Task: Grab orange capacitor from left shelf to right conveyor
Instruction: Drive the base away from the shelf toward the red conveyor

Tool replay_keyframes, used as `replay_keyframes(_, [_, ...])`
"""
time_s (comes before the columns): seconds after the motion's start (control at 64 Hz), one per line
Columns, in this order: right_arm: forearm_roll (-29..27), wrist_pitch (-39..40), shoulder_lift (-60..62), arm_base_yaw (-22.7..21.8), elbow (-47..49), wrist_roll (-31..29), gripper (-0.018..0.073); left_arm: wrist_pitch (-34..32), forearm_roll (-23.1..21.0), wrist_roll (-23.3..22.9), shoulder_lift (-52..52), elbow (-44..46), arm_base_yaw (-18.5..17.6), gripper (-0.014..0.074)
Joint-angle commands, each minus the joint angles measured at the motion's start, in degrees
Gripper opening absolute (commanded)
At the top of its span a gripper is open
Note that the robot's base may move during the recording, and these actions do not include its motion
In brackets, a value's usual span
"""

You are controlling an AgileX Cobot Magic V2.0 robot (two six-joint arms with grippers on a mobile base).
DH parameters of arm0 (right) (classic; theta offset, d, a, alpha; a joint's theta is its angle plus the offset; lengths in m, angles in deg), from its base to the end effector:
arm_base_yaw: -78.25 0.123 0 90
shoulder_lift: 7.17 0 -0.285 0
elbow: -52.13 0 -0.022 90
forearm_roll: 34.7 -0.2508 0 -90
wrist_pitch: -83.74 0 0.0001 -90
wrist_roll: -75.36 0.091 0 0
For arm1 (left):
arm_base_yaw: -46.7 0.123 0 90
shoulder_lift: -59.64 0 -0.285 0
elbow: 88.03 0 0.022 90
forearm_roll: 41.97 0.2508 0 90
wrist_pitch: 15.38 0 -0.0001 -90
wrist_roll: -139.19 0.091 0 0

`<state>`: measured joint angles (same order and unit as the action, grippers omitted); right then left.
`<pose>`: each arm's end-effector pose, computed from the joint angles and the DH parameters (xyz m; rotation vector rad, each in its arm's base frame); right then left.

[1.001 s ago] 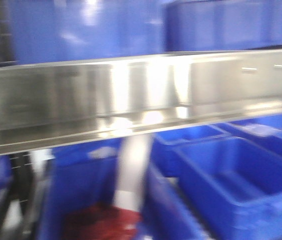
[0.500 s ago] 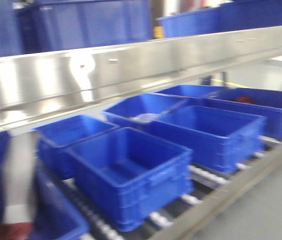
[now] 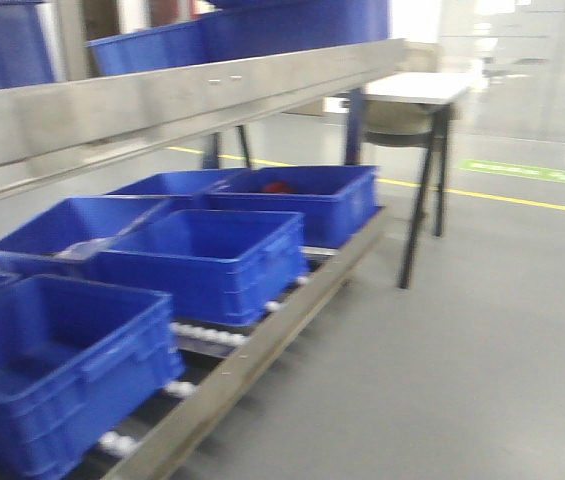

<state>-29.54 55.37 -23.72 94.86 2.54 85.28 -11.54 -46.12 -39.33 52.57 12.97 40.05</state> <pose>0.0374 0.0071 0.3187 -0.1293 1.6490 0.2573 0.0564 -0.0070 0.1973 0.0585 1.5695 -0.1315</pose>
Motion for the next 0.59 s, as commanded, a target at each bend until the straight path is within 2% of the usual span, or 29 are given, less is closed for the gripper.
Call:
replay_keyframes(0.0, [0.7,5.0,-0.7,-0.4,1.8,0.1,0.0137,-5.1,-0.1,-0.1,0.7,0.3,-0.3,-0.0127])
replay_keyframes(0.579, [0.7,5.0,-0.7,-0.4,1.8,0.1,0.0137,-5.1,-0.1,-0.1,0.7,0.3,-0.3,-0.0127])
